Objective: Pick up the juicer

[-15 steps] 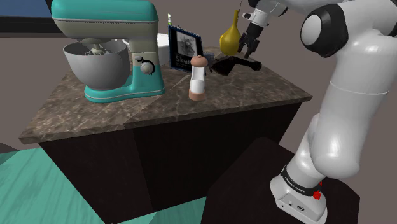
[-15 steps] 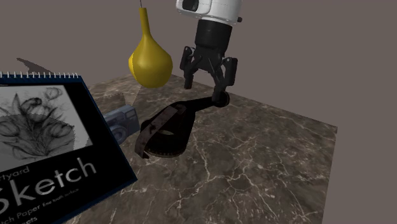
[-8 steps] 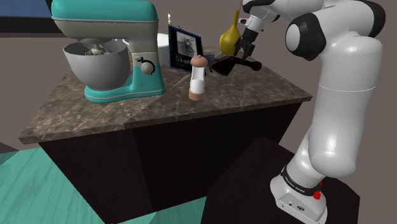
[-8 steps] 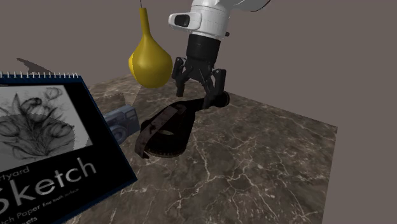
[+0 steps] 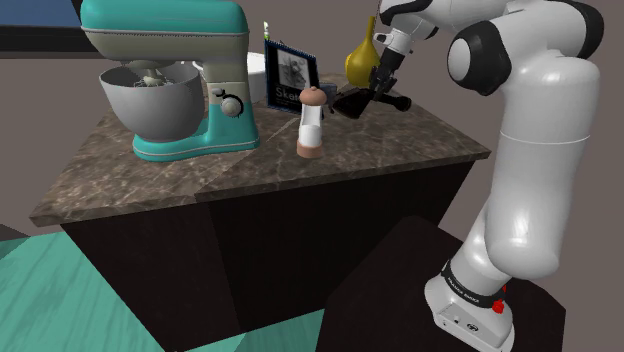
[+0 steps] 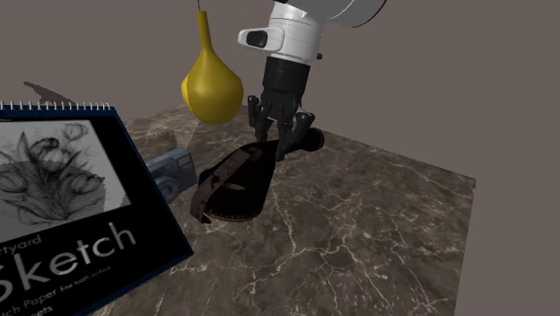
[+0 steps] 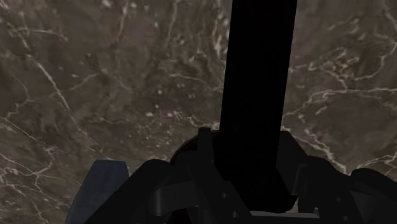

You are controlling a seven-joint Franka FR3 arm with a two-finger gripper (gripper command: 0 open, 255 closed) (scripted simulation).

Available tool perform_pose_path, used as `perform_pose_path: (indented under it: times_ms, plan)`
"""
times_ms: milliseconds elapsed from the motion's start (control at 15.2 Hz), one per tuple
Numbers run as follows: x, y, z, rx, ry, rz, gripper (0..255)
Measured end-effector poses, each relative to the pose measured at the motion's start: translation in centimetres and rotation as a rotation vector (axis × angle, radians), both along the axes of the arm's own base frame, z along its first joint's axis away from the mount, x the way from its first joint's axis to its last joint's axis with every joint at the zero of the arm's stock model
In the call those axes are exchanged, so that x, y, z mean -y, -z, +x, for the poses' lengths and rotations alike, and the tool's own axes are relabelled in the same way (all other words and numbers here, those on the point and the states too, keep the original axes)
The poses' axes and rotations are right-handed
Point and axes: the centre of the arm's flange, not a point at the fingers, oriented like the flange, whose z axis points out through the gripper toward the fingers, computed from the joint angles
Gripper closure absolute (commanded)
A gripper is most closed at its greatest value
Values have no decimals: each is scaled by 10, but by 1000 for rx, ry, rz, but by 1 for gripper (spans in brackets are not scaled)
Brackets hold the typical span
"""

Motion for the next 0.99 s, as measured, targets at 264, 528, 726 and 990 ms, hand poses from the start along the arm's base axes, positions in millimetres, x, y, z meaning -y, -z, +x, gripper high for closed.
perform_pose_path:
  times_ms: [264,528,726,990]
  plan:
    - [0,0,0,0,0,0,255]
    - [-2,-11,0,-1,0,0,255]
    - [0,-25,-1,-1,-1,0,255]
    - [-1,-47,0,-1,-1,0,255]
